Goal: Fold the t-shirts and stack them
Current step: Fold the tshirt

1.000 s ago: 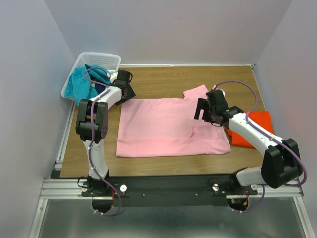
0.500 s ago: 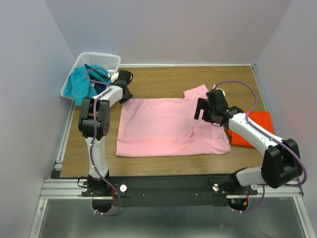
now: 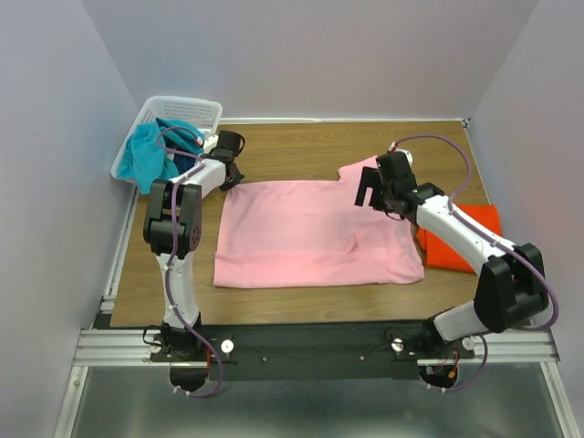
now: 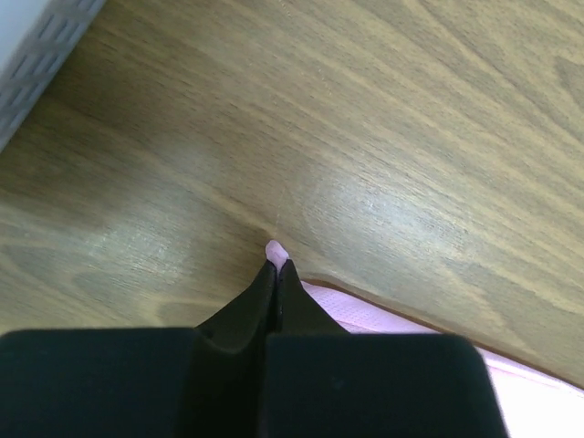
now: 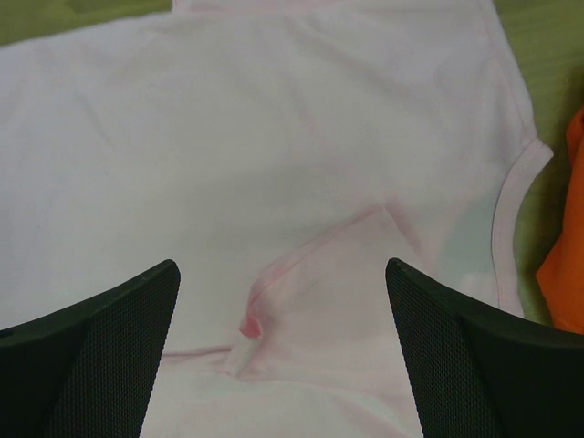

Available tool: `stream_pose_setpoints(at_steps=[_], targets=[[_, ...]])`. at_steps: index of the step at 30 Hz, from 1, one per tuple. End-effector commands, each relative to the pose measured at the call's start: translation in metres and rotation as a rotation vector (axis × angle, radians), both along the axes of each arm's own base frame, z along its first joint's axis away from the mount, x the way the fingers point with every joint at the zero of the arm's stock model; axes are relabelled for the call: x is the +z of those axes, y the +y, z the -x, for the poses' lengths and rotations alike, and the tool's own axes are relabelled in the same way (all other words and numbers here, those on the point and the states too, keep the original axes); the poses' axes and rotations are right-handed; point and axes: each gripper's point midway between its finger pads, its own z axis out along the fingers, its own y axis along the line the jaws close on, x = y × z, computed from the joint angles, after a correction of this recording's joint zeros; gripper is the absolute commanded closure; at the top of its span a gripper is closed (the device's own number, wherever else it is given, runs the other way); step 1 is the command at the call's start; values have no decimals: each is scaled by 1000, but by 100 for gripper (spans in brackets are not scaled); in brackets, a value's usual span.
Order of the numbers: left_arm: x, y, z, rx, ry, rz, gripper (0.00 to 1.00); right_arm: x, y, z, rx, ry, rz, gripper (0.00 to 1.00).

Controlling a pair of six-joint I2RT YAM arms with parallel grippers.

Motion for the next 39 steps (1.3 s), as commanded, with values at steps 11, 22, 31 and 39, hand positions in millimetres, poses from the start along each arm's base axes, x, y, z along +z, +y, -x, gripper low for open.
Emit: stream_pose_setpoints(at_steps=[11, 22, 31, 39], targets=[[13, -5, 14, -69, 2, 14, 100, 45, -30, -171, -103, -190, 113, 0], [17, -10, 14, -86, -9, 30, 100, -37, -38, -266, -73, -139, 196, 0], [13, -10, 17, -84, -1, 32, 100, -86, -42, -281, -80, -91, 201, 3], [17, -11, 16, -87, -9, 33, 100, -111, -48, -254, -98, -9, 204, 23]])
